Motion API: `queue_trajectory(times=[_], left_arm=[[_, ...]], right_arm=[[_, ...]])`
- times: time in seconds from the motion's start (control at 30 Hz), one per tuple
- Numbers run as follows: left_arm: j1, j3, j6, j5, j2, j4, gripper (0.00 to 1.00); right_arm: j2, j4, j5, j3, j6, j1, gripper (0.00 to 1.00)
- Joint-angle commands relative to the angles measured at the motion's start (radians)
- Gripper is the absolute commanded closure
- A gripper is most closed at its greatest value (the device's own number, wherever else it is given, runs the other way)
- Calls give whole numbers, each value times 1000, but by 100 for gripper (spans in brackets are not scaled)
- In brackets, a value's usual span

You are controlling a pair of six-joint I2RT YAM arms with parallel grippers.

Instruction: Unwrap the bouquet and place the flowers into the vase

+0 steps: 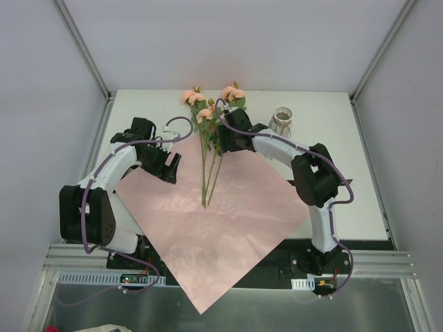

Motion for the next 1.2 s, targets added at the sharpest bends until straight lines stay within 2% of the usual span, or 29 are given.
queue_trajectory(times=[0.0,0.2,0.37,0.47,0.5,0.57,0.93,0.97,1.13,1.17], left_arm=[[6,-23,-15,-49,-13,40,15],[6,-32,-38,-142,24,81,16],[6,-23,-45,-147,30,86,15],[6,-22,-46,-141,26,86,16],[6,-23,-46,-142,26,84,16],[6,-25,-40,-150,24,86,15],[6,-32,-26,-146,29,94,15],[6,-31,-28,-146,29,91,15],[6,-29,-31,-136,26,92,15],[6,-31,-29,-138,22,92,15]], right_arm=[[-9,42,-32,16,40,1,37],[60,9,-1,77,24,1,41],[98,-10,5,108,18,-6,44],[118,-18,16,129,15,-8,51],[123,-21,21,136,15,-8,58],[140,-30,31,158,12,-9,63],[206,-56,38,234,21,-17,71],[201,-57,42,231,24,-17,73],[143,-58,56,205,20,-19,99],[128,-58,57,200,23,-19,99]])
